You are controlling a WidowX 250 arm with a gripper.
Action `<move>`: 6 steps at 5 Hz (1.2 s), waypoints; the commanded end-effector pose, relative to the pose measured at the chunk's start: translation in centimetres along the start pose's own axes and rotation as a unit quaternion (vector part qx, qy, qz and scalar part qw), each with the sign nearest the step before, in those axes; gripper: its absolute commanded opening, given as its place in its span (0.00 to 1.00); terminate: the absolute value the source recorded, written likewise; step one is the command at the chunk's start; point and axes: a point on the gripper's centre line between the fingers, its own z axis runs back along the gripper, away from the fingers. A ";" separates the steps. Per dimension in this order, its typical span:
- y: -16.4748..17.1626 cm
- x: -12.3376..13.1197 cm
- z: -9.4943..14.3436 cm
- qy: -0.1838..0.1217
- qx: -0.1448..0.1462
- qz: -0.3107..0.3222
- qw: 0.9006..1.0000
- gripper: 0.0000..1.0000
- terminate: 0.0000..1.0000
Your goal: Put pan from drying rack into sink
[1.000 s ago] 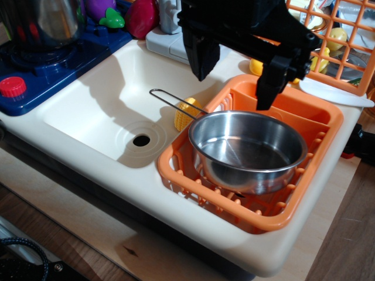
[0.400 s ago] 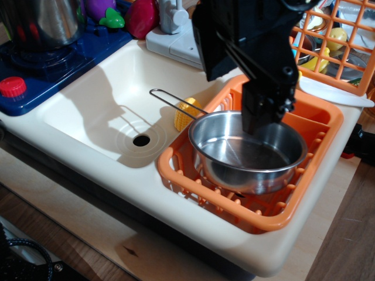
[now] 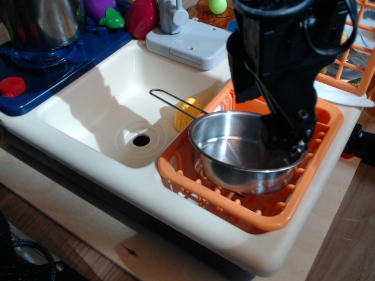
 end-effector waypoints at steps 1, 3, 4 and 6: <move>-1.5 0.5 -1.5 -0.026 -0.033 0.009 0.999 1.00 0.00; -2.6 -0.2 -2.7 -0.040 -0.039 0.025 0.998 1.00 0.00; -2.2 -0.6 -3.2 -0.048 -0.049 0.026 0.997 0.00 0.00; -1.8 -0.7 -3.4 -0.053 -0.057 0.033 0.996 0.00 0.00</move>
